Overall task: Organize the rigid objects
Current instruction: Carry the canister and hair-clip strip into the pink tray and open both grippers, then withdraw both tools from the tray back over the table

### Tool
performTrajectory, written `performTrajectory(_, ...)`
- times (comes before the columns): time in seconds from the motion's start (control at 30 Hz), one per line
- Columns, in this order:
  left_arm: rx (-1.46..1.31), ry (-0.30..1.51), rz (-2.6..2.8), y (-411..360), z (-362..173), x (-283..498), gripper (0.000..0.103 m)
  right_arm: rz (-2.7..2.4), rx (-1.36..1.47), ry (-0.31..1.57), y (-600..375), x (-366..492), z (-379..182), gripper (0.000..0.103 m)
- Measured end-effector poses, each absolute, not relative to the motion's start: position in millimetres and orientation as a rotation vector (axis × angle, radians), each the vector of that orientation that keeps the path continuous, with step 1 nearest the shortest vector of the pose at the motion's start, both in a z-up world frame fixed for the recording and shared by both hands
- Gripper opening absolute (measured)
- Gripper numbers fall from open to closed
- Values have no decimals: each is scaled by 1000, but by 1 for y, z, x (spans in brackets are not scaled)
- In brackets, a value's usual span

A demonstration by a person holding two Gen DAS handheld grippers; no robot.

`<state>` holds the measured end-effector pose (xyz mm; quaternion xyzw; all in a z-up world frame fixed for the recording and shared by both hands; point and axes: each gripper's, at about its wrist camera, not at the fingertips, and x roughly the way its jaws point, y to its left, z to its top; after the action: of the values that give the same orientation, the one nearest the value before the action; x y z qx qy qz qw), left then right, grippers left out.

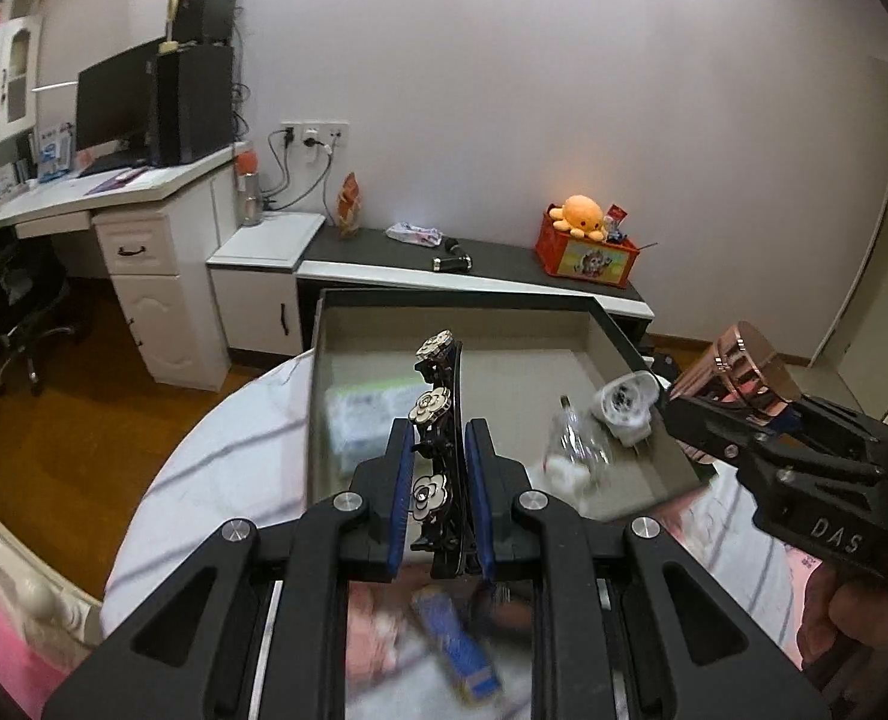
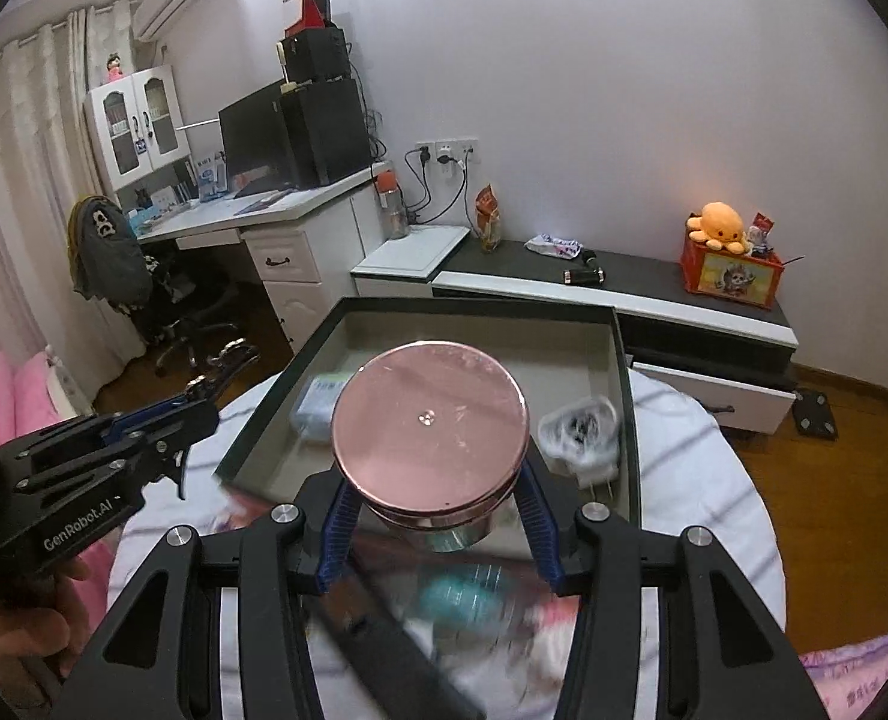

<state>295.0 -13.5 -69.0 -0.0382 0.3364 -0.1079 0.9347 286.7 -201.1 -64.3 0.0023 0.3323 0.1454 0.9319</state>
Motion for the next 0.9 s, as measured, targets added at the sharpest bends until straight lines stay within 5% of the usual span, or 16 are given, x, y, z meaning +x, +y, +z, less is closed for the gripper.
performTrajectory(0.53,-76,853,-226,-40,-138,387,20,329,-70,920,-191,388,-132,50)
performTrajectory(0.77,-92,814,-162,-23,-131,376,90,336,-27,932,-199,389,-137,61)
performTrajectory(0.9,-110,769,-137,-7,-117,357,103,347,-15,895,-197,380,-127,87)
